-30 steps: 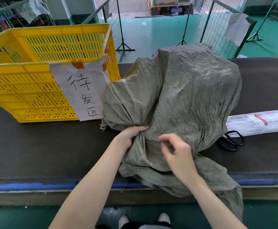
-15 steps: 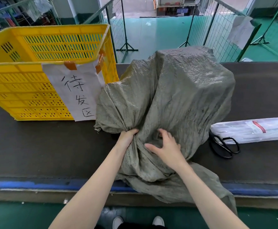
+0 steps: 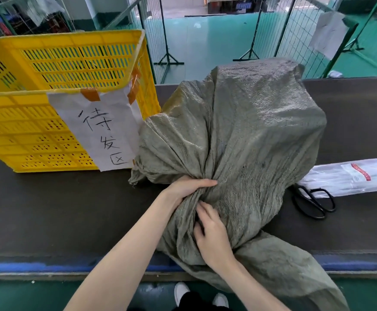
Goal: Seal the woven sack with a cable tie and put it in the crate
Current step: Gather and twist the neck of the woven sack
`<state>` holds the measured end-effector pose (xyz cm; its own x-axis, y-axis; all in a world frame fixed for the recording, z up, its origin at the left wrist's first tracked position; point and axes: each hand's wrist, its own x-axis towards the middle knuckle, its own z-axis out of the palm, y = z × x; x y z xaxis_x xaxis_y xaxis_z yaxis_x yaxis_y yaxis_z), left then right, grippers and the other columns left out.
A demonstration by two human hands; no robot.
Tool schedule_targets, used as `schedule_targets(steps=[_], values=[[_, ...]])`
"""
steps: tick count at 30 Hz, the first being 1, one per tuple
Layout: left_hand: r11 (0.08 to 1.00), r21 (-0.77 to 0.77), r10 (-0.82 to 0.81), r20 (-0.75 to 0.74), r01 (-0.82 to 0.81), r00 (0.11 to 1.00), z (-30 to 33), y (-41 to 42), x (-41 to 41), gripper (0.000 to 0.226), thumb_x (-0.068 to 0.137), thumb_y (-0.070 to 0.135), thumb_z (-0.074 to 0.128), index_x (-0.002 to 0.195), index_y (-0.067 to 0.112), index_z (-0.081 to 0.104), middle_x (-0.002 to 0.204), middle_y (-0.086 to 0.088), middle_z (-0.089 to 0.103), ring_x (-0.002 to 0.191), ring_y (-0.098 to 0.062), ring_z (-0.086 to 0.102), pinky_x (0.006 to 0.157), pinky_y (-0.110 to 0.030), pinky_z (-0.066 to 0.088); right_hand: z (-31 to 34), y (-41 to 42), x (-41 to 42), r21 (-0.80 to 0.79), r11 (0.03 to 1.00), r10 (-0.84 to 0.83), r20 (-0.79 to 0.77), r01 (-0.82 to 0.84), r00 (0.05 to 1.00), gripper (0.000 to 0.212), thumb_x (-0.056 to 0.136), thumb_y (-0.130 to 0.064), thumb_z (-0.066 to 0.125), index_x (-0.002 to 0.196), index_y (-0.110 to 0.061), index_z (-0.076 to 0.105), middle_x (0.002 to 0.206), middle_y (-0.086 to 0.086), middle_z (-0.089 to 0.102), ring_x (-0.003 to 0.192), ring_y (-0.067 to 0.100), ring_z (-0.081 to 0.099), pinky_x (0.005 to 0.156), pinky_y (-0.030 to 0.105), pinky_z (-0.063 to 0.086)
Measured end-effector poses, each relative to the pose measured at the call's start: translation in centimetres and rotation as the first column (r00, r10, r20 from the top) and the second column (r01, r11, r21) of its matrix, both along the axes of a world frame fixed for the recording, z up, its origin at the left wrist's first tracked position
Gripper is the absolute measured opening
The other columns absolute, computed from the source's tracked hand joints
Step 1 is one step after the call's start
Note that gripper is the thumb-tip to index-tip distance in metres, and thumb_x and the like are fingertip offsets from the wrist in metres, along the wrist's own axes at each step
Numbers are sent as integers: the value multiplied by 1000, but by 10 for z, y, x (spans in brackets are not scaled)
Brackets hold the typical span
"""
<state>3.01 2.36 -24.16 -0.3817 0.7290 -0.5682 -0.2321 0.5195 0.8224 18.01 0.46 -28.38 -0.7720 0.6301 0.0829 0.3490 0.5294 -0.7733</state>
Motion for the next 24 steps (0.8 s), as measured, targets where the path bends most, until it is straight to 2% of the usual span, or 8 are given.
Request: schedule_targets(steps=[3, 8, 12, 14, 16, 20, 22, 24], values=[[1000, 8, 23, 31, -23, 999, -8, 3, -6, 42, 66, 29, 84, 103, 12, 72, 100, -3, 74, 95, -17, 69, 96, -31, 51, 2, 10, 5, -32, 999, 44, 4, -43, 999, 50, 90, -5, 49, 139, -11, 44, 141, 0, 45, 131, 12, 39, 114, 23, 24], [992, 94, 76, 31, -79, 997, -12, 7, -3, 20, 86, 16, 67, 106, 18, 63, 95, 5, 67, 80, -1, 61, 61, -5, 46, 20, 39, 19, 79, 995, 54, -23, -52, 998, 33, 91, -13, 53, 124, -10, 59, 124, 2, 58, 117, 13, 52, 103, 32, 40], [983, 125, 124, 80, -133, 989, -10, 6, -2, 34, 88, 19, 65, 121, 20, 57, 111, 6, 61, 100, -8, 56, 89, -17, 38, 34, 64, 38, 329, 883, -300, -155, 335, 941, 25, 86, -24, 57, 107, -14, 64, 116, 5, 57, 110, 20, 47, 93, 36, 35], [981, 111, 150, 81, -159, 985, -15, 6, -2, 38, 88, 19, 64, 126, 14, 57, 116, 5, 61, 106, -11, 56, 91, -21, 37, 31, 80, 50, 188, 799, -551, -147, 571, 821, 35, 81, -24, 67, 113, -15, 57, 123, 10, 47, 115, 27, 39, 92, 34, 27], [975, 105, 192, 49, -197, 980, -19, 6, 2, 38, 89, 16, 63, 125, 8, 59, 117, 2, 62, 110, -14, 57, 85, -18, 41, 19, 93, 58, -139, 725, -687, -76, 675, 723, 53, 76, -21, 75, 121, -14, 47, 127, 14, 40, 120, 32, 37, 99, 36, 29], [966, 112, 229, 47, -233, 972, -17, 5, 13, 29, 92, 13, 59, 120, 9, 60, 107, 3, 63, 98, -8, 59, 74, -13, 43, 5, 97, 53, -746, 498, -687, -29, 442, 726, 62, 77, -28, 75, 126, -22, 38, 132, 9, 50, 119, 20, 52, 107, 43, 40], [966, 117, 232, 9, -232, 973, -16, 2, 15, 34, 91, 12, 59, 124, 5, 58, 113, 2, 63, 107, -11, 59, 87, -18, 42, 8, 94, 46, -800, 491, -619, -43, 344, 784, 60, 82, -22, 71, 132, -21, 37, 130, 5, 55, 116, 17, 56, 105, 39, 43], [966, 132, 224, -6, -221, 975, -17, 0, 16, 40, 92, 13, 59, 130, 3, 55, 121, 2, 60, 120, -14, 54, 95, -20, 36, 15, 91, 38, -738, 588, -561, -78, 331, 824, 54, 84, -17, 69, 130, -19, 41, 127, 2, 58, 114, 16, 57, 104, 38, 42]])
